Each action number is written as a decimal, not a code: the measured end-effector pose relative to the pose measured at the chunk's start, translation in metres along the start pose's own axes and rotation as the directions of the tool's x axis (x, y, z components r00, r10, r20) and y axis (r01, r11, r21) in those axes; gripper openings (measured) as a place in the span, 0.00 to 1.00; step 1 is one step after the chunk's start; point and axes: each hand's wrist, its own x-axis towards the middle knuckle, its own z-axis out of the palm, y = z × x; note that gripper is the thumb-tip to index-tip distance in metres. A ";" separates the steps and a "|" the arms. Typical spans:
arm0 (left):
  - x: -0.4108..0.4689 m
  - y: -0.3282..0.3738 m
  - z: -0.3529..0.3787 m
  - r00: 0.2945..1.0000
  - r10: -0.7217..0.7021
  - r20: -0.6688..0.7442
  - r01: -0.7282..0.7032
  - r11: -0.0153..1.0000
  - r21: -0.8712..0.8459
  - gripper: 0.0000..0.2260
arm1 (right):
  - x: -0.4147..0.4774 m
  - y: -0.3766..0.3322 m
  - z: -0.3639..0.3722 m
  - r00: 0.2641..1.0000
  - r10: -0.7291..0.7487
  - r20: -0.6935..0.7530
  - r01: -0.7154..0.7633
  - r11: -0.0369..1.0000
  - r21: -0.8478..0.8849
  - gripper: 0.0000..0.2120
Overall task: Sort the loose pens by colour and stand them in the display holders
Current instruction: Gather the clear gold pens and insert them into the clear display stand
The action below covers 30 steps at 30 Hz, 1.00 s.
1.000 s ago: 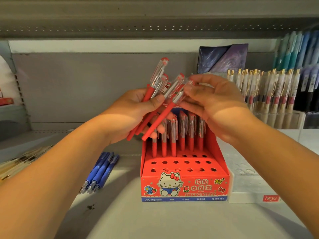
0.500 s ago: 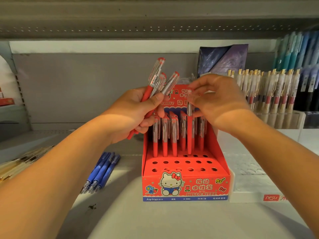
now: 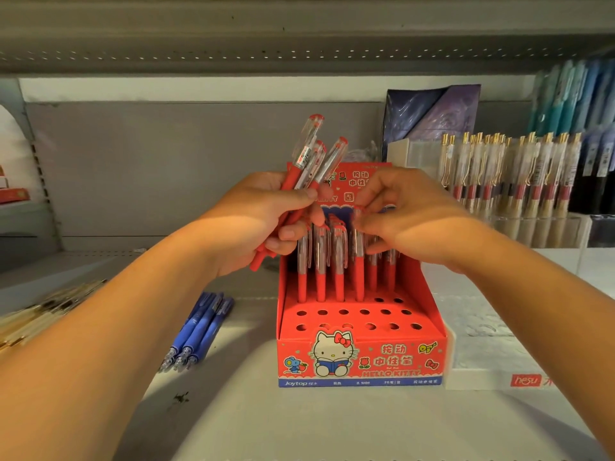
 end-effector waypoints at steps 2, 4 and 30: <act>0.000 -0.001 0.001 1.000 0.015 0.005 -0.015 1.000 0.008 0.07 | 0.000 0.001 -0.001 0.999 0.018 0.032 -0.017 0.999 -0.037 0.08; -0.001 -0.001 0.002 1.000 0.023 0.014 -0.024 1.000 0.015 0.07 | -0.002 0.001 0.001 0.994 0.050 0.100 -0.043 0.997 -0.068 0.07; -0.002 0.000 -0.002 0.992 0.091 0.089 -0.103 0.984 0.148 0.09 | -0.002 -0.021 -0.022 0.975 0.144 -0.171 -0.017 0.810 0.586 0.08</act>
